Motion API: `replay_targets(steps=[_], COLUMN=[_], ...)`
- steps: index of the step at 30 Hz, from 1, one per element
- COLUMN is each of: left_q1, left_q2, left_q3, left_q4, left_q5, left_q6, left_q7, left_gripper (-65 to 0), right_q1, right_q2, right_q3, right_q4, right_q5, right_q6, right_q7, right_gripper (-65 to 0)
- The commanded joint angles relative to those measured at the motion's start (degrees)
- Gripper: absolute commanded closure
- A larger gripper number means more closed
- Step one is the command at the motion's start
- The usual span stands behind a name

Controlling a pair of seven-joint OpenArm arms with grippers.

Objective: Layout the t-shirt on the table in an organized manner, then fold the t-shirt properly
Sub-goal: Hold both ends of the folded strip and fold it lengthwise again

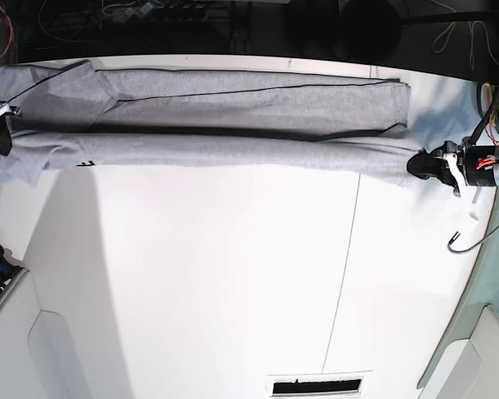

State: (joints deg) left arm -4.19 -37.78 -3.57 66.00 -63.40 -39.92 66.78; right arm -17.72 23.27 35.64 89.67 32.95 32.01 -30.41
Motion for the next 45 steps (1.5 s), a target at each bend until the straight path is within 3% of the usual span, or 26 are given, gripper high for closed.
replay_targets(steps=[1,9,10,12,13,15,20,26,29,31,33,34,40,45], left_q1=[-0.09,5.38,5.70,5.97,5.97,5.97,6.01,6.47,7.34,8.63,10.03,10.54,10.93,10.84], left_q2=[-1.62,-1.77,-1.77,-1.77,-1.77,-1.97,-3.37,-2.12,-1.07,-0.24,0.46,0.87,3.21,5.29], left_q3=[-0.50,-0.52,-0.52,-0.52,-0.52,-0.52,-1.16,-7.89,-11.58,-13.03,-13.29,-13.27,-13.27,-13.27], left_q4=[0.85,0.85,0.85,0.85,0.85,0.85,0.85,0.72,0.63,0.61,0.61,0.55,-3.54,-6.91], left_q5=[-0.35,-1.38,-1.33,-1.38,-1.38,-2.69,-10.60,-10.14,-7.39,-5.35,-4.48,-4.26,1.86,3.32], left_q6=[-0.08,-0.08,-0.08,-0.08,-0.08,-0.08,-0.08,-0.08,-0.08,-0.08,-0.08,-0.08,-0.08,-0.08], left_q7=[0.17,0.96,0.96,0.94,0.94,0.98,5.11,5.01,3.43,1.60,0.24,-0.11,-7.76,-8.33], left_gripper=[0.0,0.0,-1.2,-13.2,-19.4,-28.4,-29.9,-30.0,-33.5,-36.9,-37.6,-37.6,-38.6,-40.9], right_q1=[-0.48,-2.01,-2.01,-2.03,-2.03,-2.01,-1.99,-1.95,-1.44,-1.01,-0.87,-0.87,-0.74,-0.33], right_q2=[0.39,-5.22,-5.44,-5.86,-5.97,-5.95,-5.97,-5.97,-5.97,-5.97,-5.97,-5.97,-5.97,-5.97], right_q3=[0.76,0.72,0.72,0.72,0.72,0.83,4.20,7.37,7.37,7.30,6.86,6.45,0.13,-3.63], right_q4=[0.85,-1.22,-1.70,-2.05,-2.05,-2.01,-0.44,3.17,3.54,3.52,3.48,3.43,2.29,-3.17], right_q5=[0.02,-2.29,-2.29,-2.34,-2.29,-1.49,2.64,4.20,5.53,5.49,5.40,5.31,-4.61,-8.74], right_q6=[-0.26,-0.28,-0.28,-0.35,-0.52,-0.72,-0.68,-0.68,-0.63,-0.42,-0.46,-0.42,-0.11,-0.28], right_q7=[1.31,1.25,1.25,1.20,1.22,1.18,0.13,0.13,0.13,0.04,0.00,0.00,1.18,6.47], right_gripper=[0.0,-0.1,-8.0,-23.9,-29.1,-31.7,-31.7,-31.6,-31.1,-21.8,-3.3,0.0,0.0,0.0])
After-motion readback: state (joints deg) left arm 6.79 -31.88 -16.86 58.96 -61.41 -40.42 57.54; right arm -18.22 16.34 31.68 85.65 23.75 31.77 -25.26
